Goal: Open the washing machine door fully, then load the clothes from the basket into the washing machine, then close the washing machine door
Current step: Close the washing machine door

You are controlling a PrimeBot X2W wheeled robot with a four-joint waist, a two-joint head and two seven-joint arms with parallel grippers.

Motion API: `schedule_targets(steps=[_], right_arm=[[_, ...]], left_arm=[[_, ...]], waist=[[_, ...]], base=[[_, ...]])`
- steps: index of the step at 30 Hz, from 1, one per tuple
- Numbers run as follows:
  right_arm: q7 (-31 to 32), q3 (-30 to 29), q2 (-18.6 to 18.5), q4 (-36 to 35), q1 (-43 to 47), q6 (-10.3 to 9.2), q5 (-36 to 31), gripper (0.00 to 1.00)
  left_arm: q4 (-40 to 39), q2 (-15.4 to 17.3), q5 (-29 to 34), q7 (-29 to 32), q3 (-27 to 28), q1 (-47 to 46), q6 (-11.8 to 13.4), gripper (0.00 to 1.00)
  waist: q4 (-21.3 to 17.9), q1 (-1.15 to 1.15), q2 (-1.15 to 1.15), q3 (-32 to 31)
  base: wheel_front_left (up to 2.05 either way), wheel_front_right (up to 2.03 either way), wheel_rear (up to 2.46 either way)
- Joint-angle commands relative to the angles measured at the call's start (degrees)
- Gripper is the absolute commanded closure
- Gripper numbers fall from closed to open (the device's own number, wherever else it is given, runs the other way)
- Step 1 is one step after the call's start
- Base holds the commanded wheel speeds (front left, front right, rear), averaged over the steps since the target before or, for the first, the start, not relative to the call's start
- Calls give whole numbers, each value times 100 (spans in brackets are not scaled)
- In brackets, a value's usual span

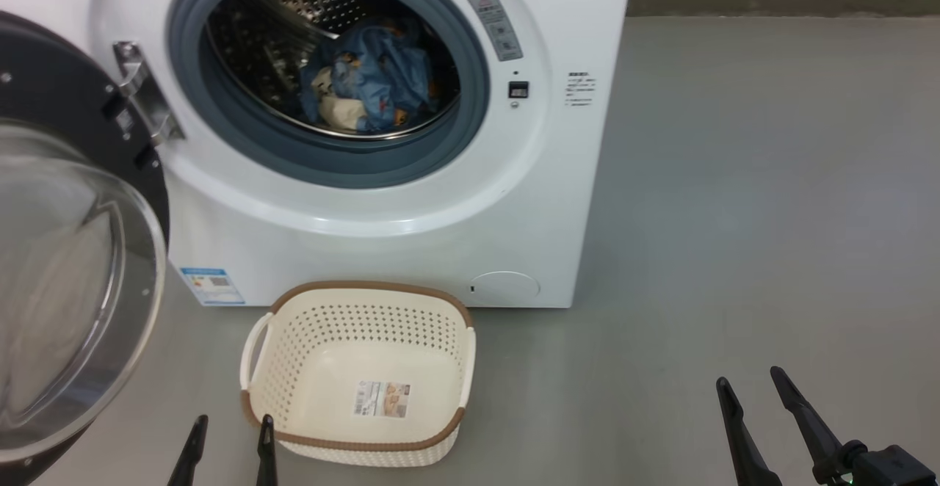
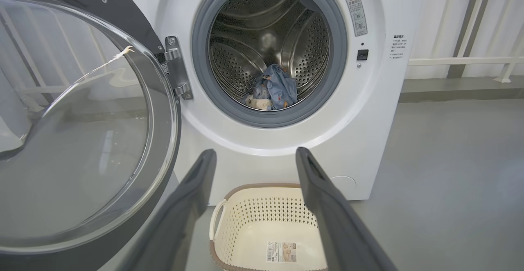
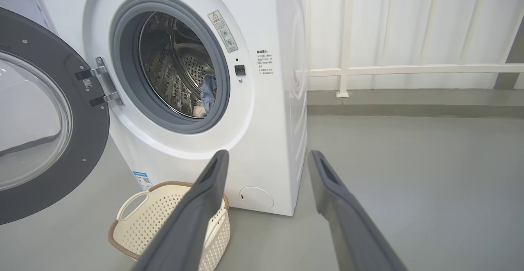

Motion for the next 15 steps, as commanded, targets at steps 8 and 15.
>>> schedule_targets(steps=[8, 15], right_arm=[[-27, 54, -286, -163, -127, 17, -66, 0], [-9, 77, -447, -163, -228, 17, -50, 0]], left_arm=[[-219, -21, 86, -46, 389, -374, 139, 0], [-275, -190, 125, -46, 563, -331, 115, 0]], waist=[[920, 0, 0, 220], [1859, 0, 0, 323]], base=[[0, 0, 0], [0, 0, 0]])
